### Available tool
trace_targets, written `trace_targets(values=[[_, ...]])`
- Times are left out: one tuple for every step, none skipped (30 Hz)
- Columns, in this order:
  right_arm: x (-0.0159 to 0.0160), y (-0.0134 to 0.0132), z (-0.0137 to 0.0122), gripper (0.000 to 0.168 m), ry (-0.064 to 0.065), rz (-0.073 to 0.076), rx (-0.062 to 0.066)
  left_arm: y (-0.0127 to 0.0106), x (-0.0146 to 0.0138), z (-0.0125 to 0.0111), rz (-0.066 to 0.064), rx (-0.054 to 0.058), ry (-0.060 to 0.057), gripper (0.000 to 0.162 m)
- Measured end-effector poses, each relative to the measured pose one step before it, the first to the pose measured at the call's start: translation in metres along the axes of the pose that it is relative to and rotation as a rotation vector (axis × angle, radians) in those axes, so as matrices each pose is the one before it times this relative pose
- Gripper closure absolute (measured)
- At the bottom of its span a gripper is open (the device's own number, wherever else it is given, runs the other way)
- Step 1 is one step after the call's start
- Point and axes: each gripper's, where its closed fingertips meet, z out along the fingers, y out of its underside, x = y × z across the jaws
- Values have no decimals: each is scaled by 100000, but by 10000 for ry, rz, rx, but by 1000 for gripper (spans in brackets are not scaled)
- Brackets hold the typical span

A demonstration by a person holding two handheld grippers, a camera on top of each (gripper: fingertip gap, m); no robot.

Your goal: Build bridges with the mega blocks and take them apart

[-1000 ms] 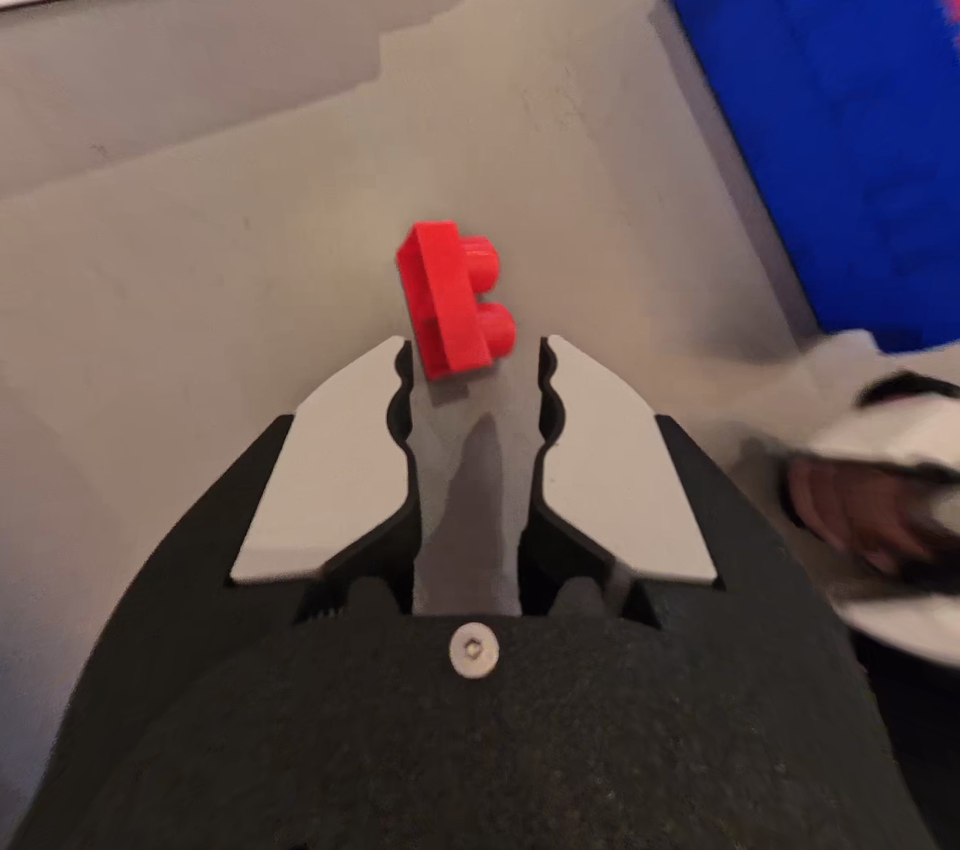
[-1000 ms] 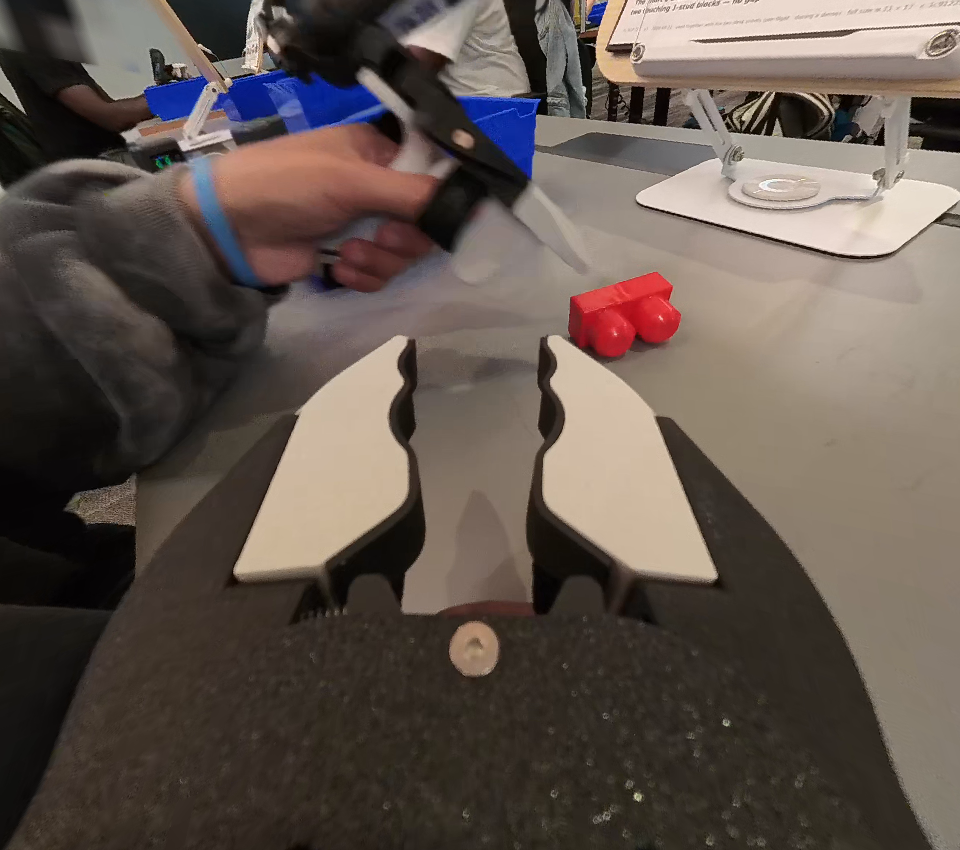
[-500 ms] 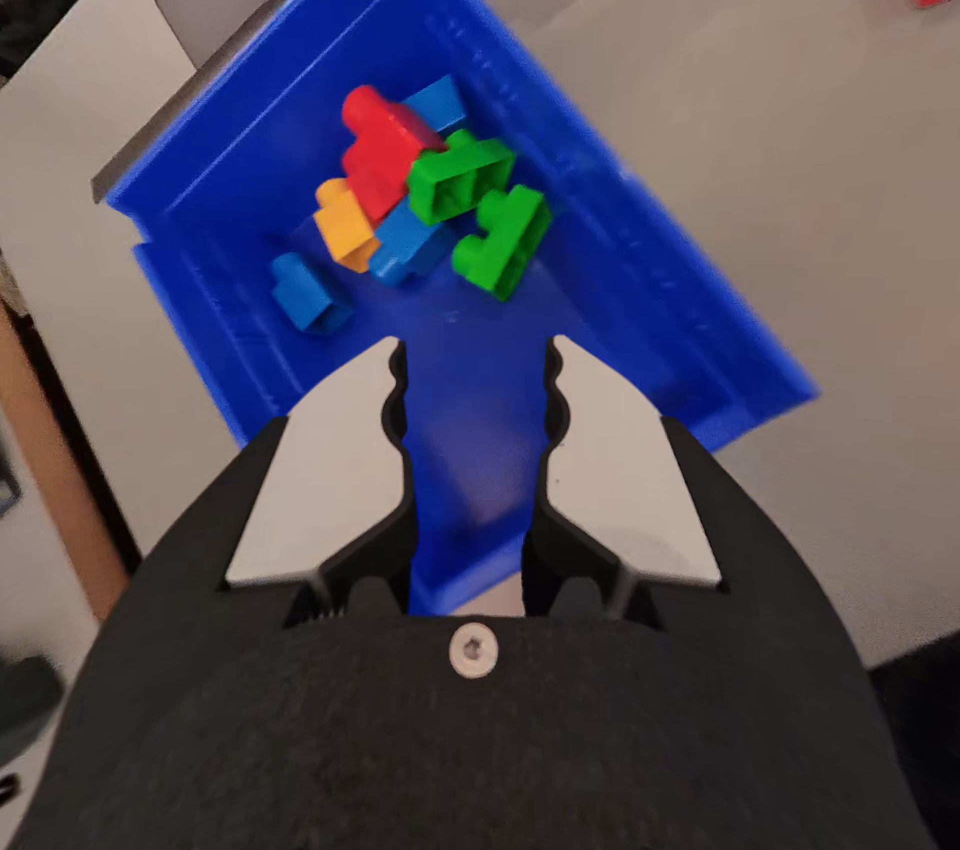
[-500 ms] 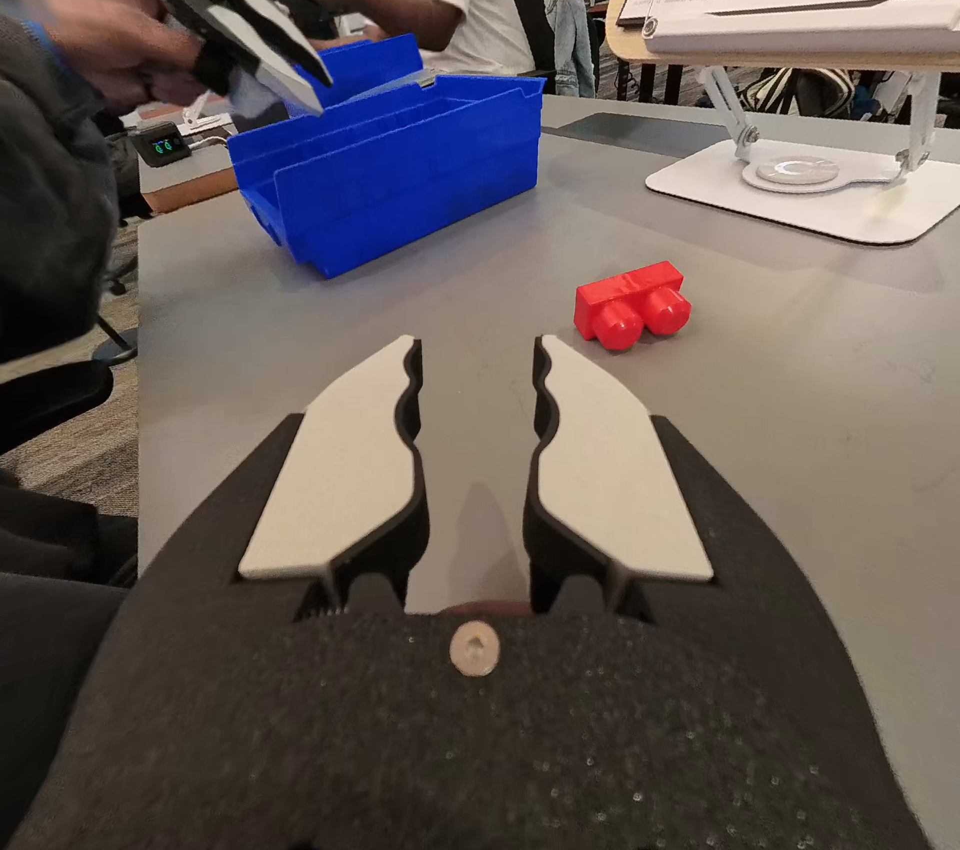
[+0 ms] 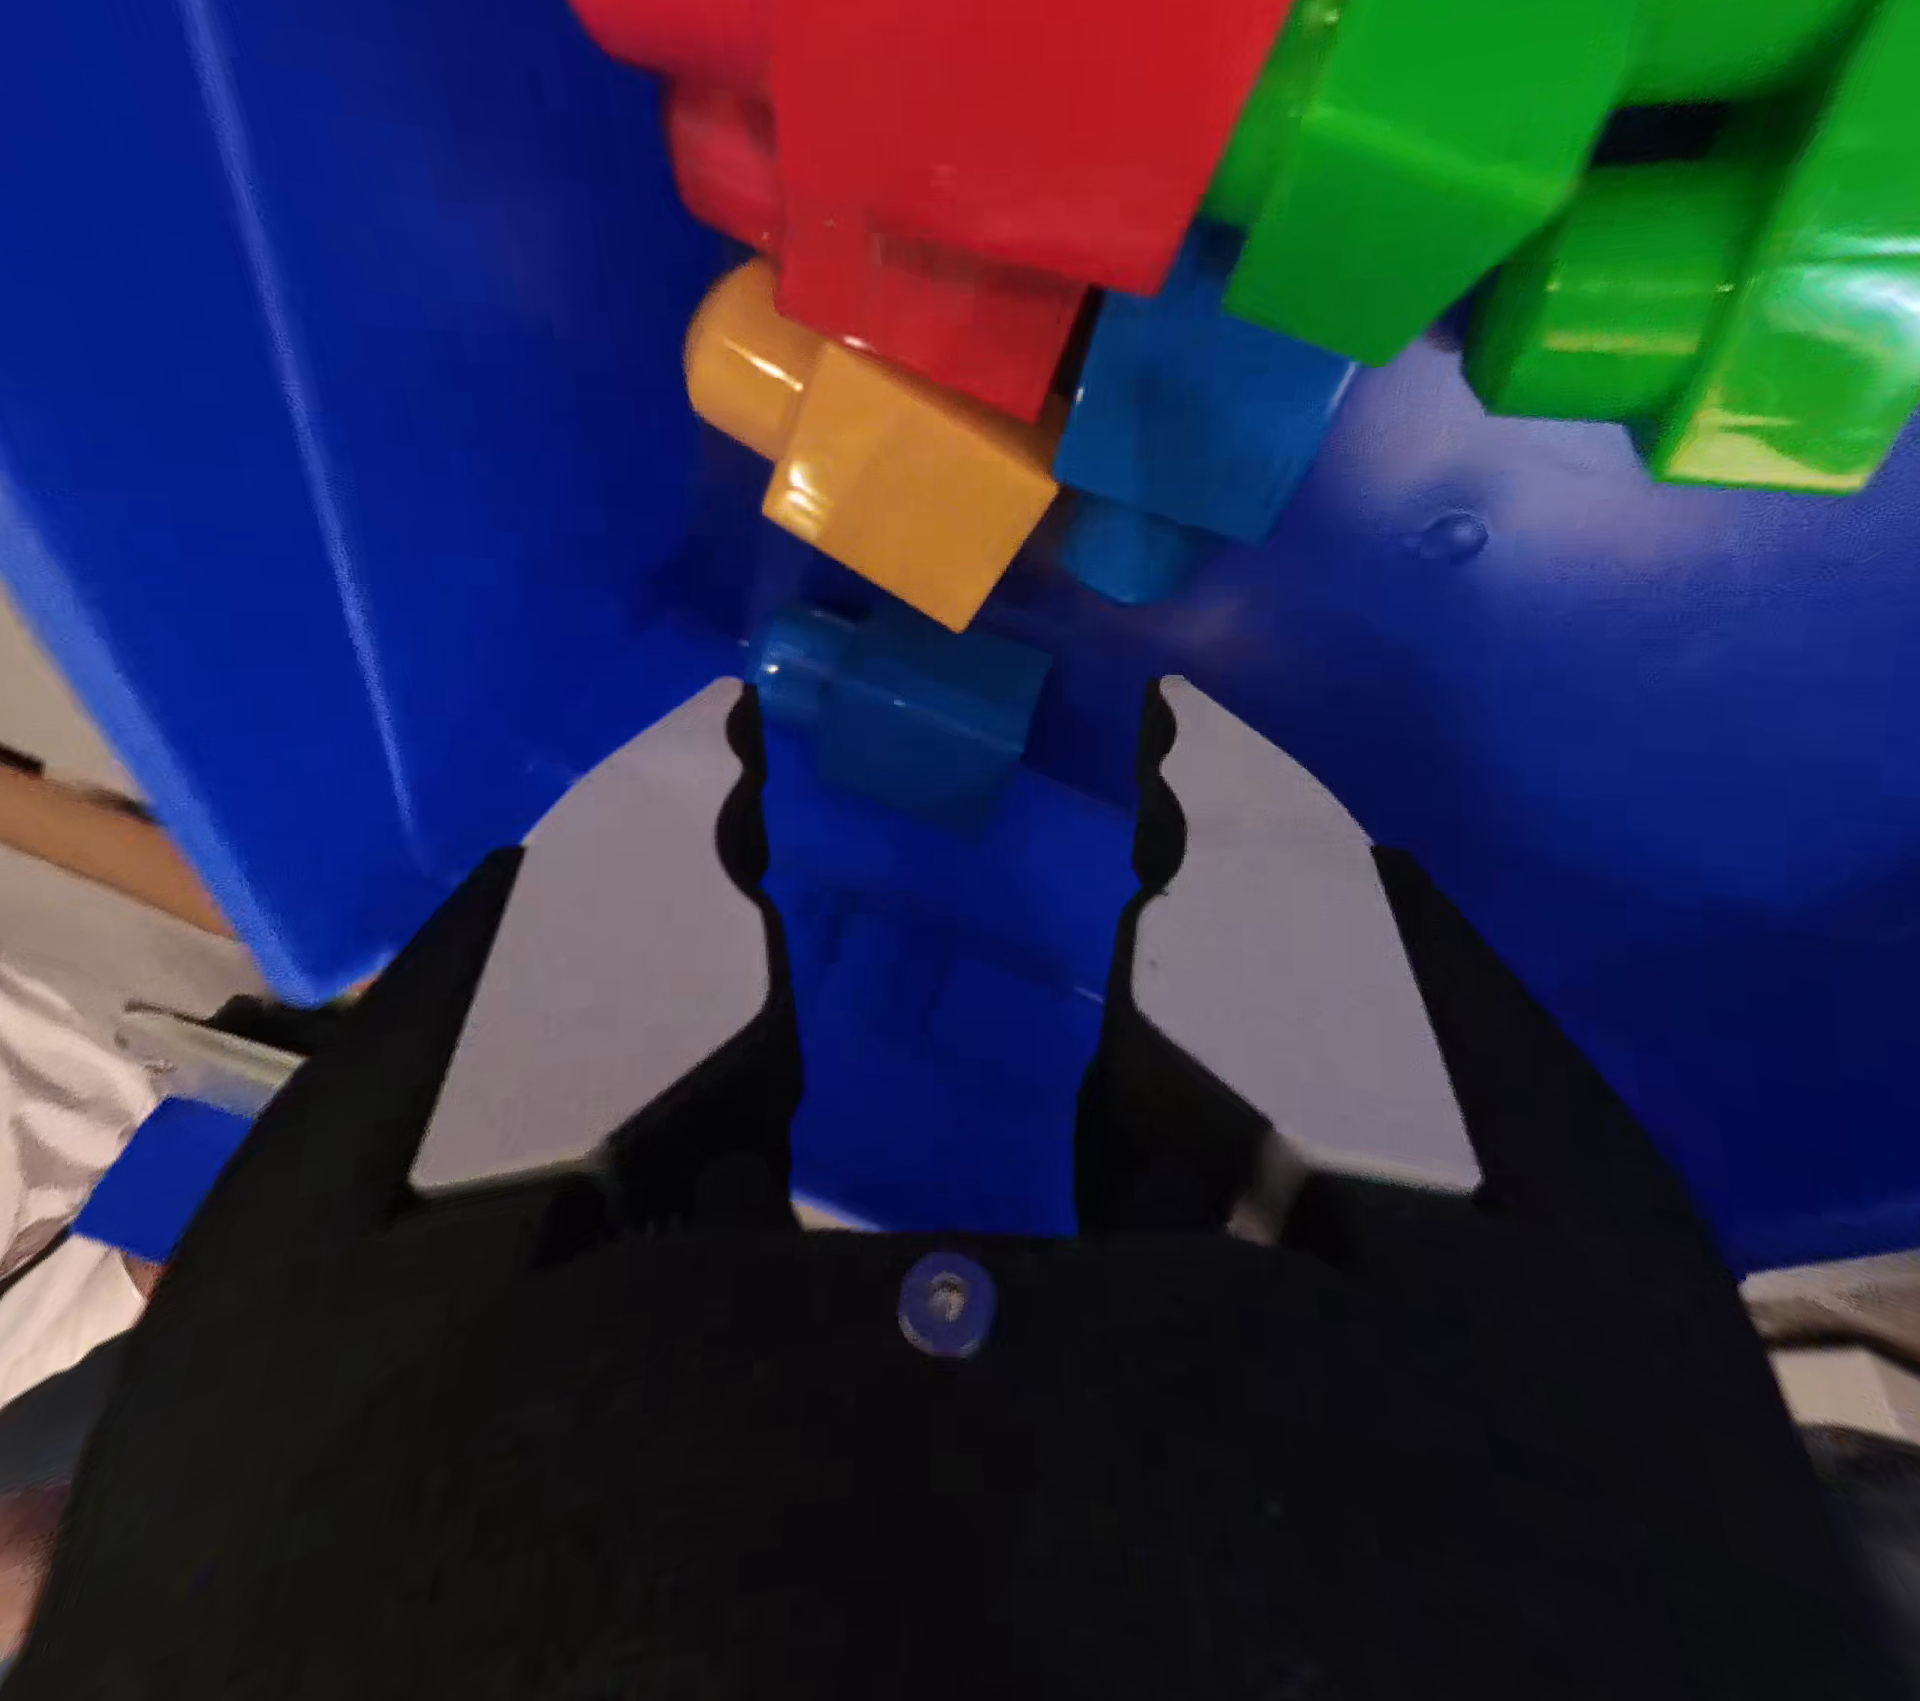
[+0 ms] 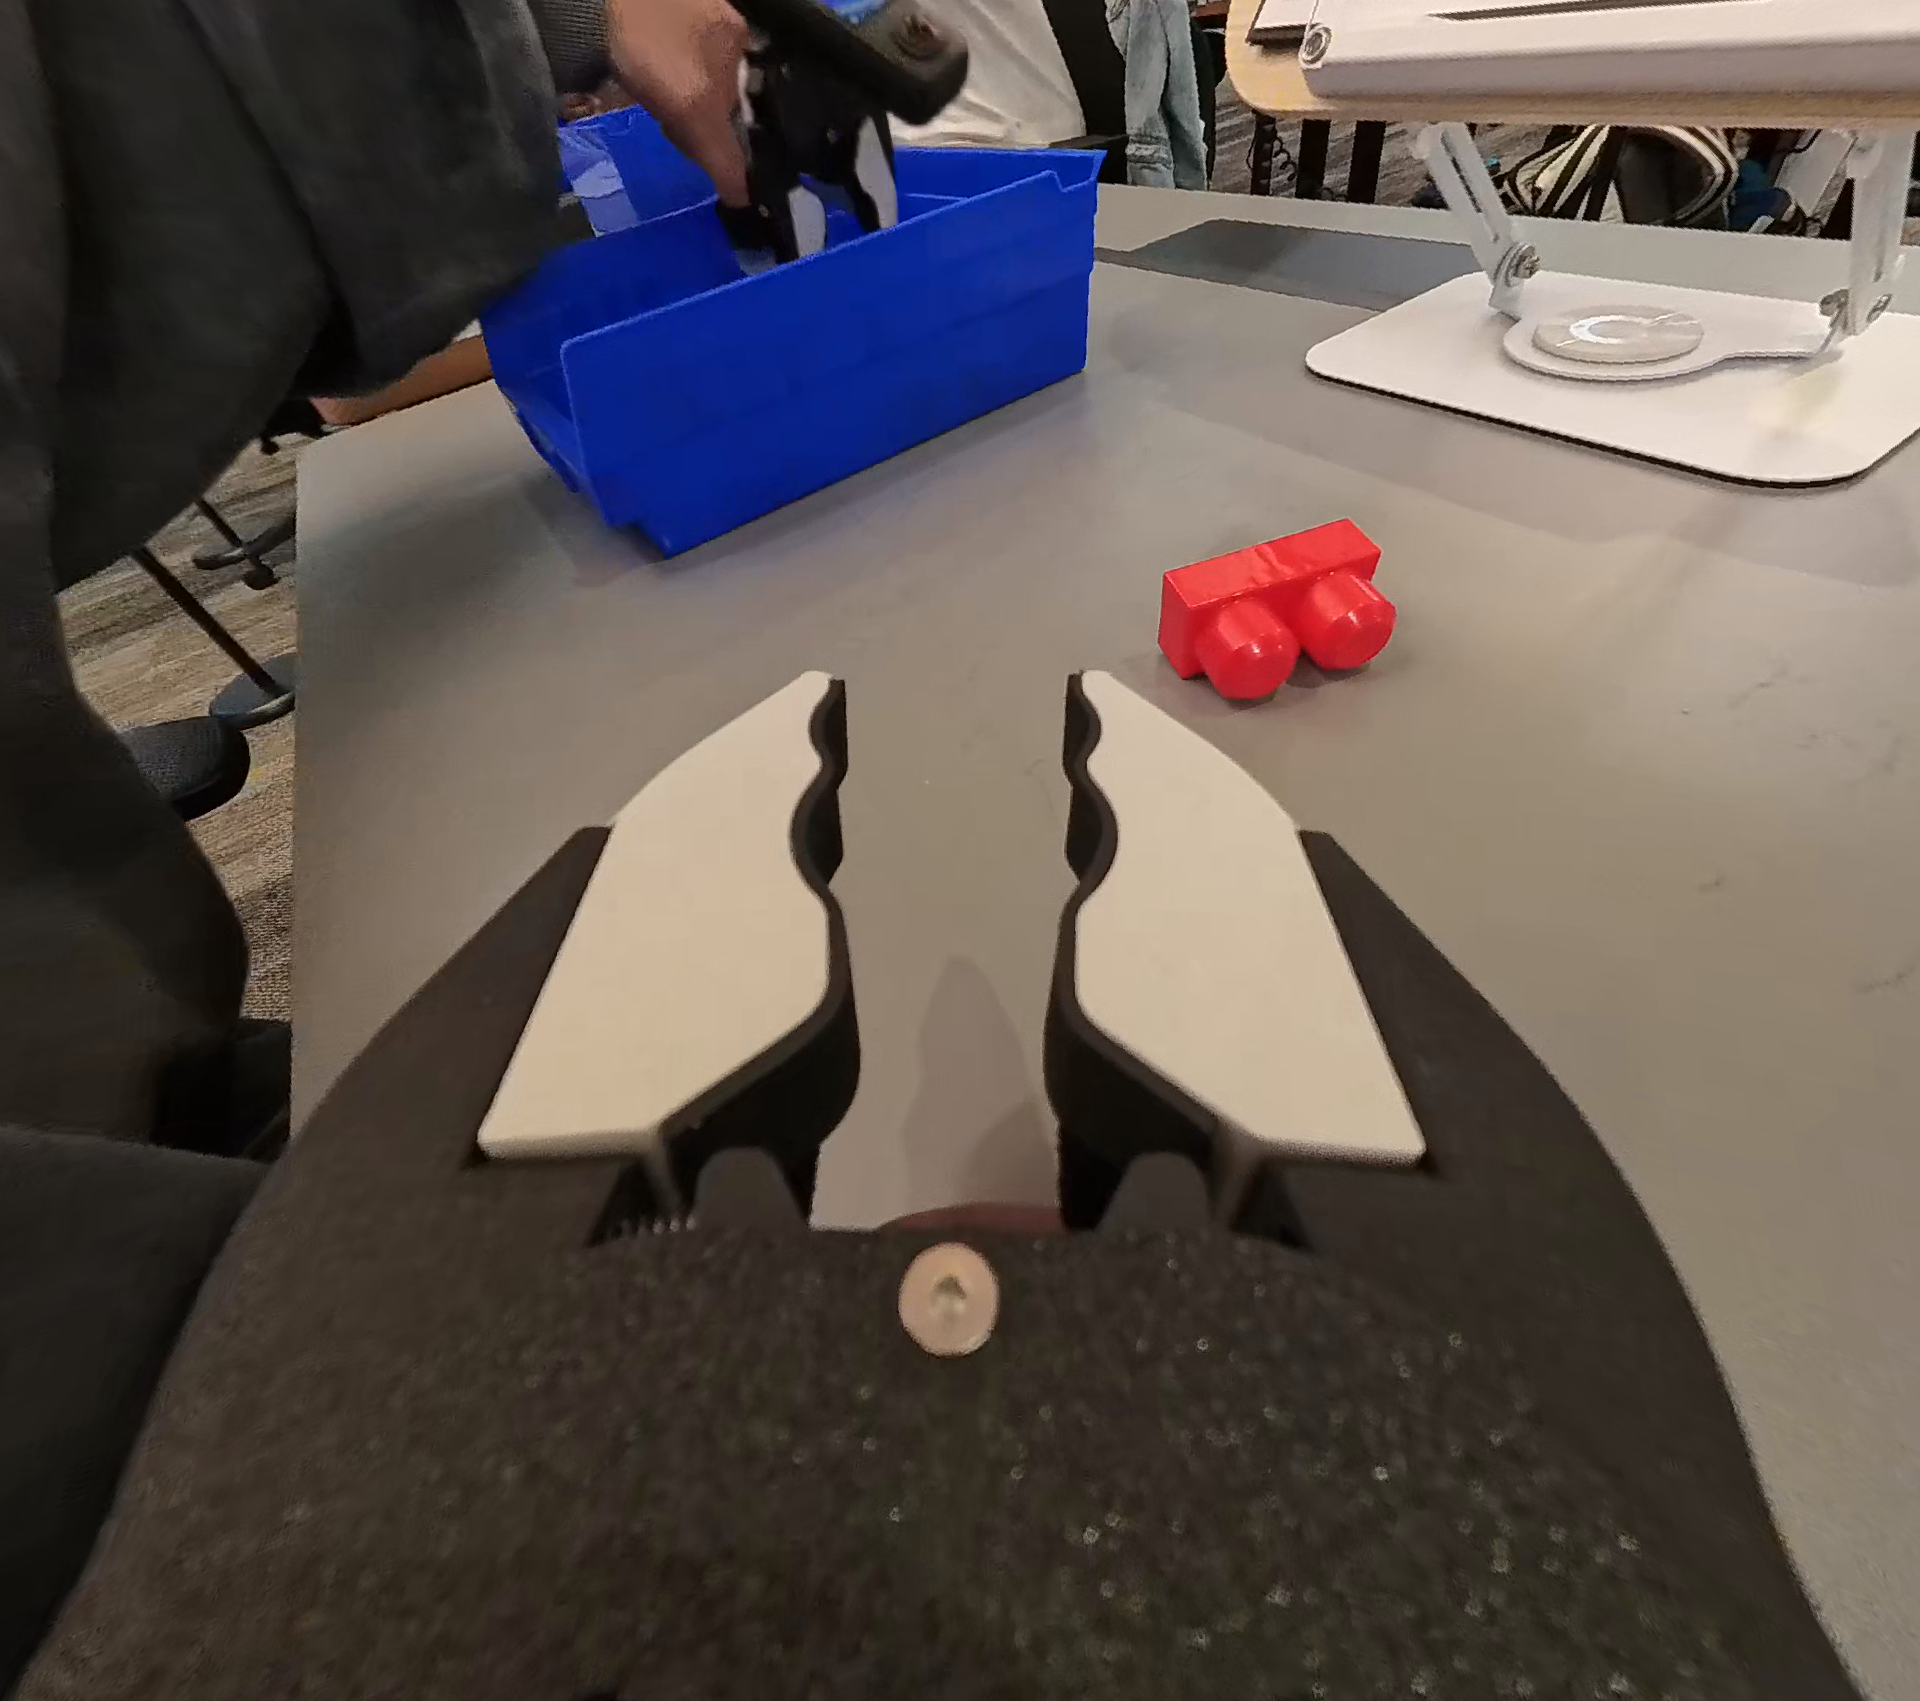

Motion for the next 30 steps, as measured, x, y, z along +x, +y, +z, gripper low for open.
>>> trace_targets(values=[[-29, -14, -33, 128, -1, -27, 24, 116, -187, 537, 141, -226, 64, 94], [-27, -28, -27, 128, -3, -25, 25, 231, -267, 517, 142, -258, -55, 94], [-40, -26, -34, 128, -7, -24, 25, 278, -214, 463, 128, -290, -63, 93], [-23, -16, -33, 128, -4, -21, 23, 161, -202, 321, 126, -212, -105, 95], [-17, -19, -20, 128, 0, -15, 14, 78, -60, 229, 132, -150, -51, 95], [-8, -4, 3, 128, 0, -8, 5, -4, -9, 171, 131, -118, -49, 97], [6, 5, 3, 128, 1, 2, -6, 42, -81, 149, 105, -140, -117, 100], [5, 20, 8, 128, -3, 9, -11, 65, -43, 33, 122, -126, -100, 101], [12, 16, 9, 128, -5, 16, -10, 97, 154, -128, 126, -88, 32, 104], [25, -7, 1, 128, 0, 23, 0, 87, 326, -220, 60, -11, 145, 105], [33, -4, -14, 128, 2, 30, 6, 28, 271, -334, -46, 112, 100, 105], [32, -6, -7, 128, -2, 33, 6, 36, 274, -490, -71, 200, 84, 106], [26, -4, 4, 128, -8, 30, 3, 84, 284, -620, -100, 217, 62, 106], [12, 6, 0, 128, -8, 30, -3, 118, 223, -760, -91, 206, -37, 106], [24, 7, -2, 128, -11, 28, -6, 91, 233, -955, -27, 206, -126, 107], [14, 3, 14, 128, -9, 25, -3, -27, 420, -1205, 81, 240, -108, 110], [22, -6, -1, 128, -3, 22, -2, -301, 453, -1475, 181, 346, -179, 143], [19, 8, 0, 128, 2, 19, -2, -771, 398, -1717, 143, 525, -261, 153], [16, 10, 6, 128, 3, 15, -4, -1230, 468, -1827, 9, 686, -200, 158], [24, 3, 14, 128, 1, 17, -10, -1289, 501, -1657, -3, 643, -173, 156], [17, 19, 12, 128, -2, 21, -15, -867, 706, -1262, 87, 317, -22, 154], [8, 7, -6, 128, -11, 20, -2, -293, 583, -866, 130, -5, -62, 154], [-5, -30, -36, 128, -7, 17, 28, 47, 227, -562, 73, -117, -227, 153], [-15, -19, -66, 128, -5, 43, 39, 226, 135, -316, 32, -135, -181, 153], [-51, -17, -68, 128, -23, 48, 30, 148, 237, -168, -7, -17, -61, 156], [-37, -6, -61, 128, -17, 38, 20, -29, 253, -81, -47, 123, -24, 161], [-11, -7, -41, 128, -3, 16, 19, -88, 253, -60, -99, 139, -5, 162], [8, -16, -9, 128, 15, -5, 9, -43, 489, -33, -102, 86, 139, 162], [-11, 43, 40, 128, -13, 1, -34, 25, 389, 17, -87, 19, 43, 162], [-27, 44, 39, 128, -28, 2, -44, 6, 89, 20, -100, 6, -189, 162]])
